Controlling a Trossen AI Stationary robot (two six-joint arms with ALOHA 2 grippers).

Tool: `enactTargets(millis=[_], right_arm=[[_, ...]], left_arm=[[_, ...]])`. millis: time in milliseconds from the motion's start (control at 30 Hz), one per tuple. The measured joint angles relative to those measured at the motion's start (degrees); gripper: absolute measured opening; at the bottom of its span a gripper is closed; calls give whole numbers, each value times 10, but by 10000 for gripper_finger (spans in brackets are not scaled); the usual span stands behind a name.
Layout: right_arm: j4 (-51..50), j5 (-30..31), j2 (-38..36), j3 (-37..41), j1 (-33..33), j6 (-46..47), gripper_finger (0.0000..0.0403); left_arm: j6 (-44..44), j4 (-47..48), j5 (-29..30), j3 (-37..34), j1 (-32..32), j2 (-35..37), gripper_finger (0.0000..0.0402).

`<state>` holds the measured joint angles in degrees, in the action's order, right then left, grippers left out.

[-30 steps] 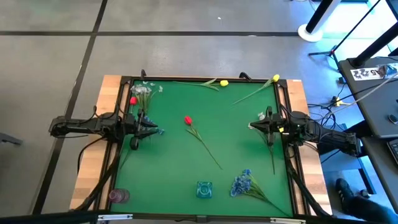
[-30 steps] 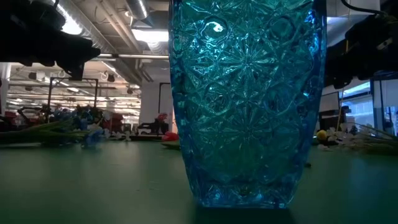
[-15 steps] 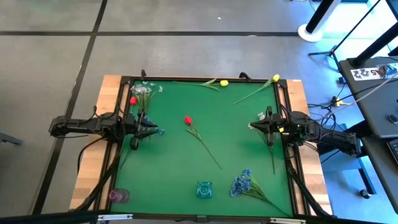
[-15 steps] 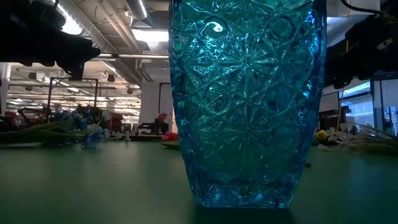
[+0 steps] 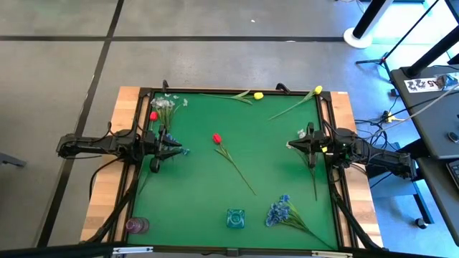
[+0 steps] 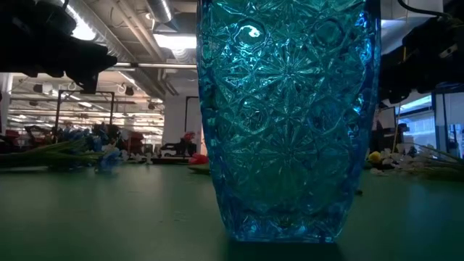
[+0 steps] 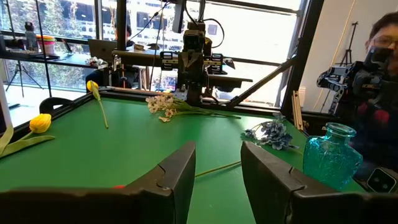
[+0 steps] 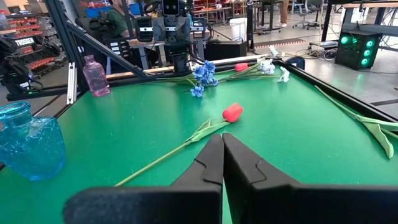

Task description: Sort flowers into vase by color

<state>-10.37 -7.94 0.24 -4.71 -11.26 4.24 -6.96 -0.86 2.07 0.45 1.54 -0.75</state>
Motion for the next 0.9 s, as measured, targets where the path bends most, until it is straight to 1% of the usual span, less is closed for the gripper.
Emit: enactTargets(millis=[800, 833, 900], right_arm=[[1, 1, 0, 0, 0, -4, 1], [7, 12, 0, 1, 0, -14, 1], [37, 71, 2, 4, 0, -33, 1]], left_arm=[[0, 0, 0, 0, 0, 0, 125], [0, 0, 0, 0, 0, 0, 125], [0, 0, 0, 0, 0, 0, 125]])
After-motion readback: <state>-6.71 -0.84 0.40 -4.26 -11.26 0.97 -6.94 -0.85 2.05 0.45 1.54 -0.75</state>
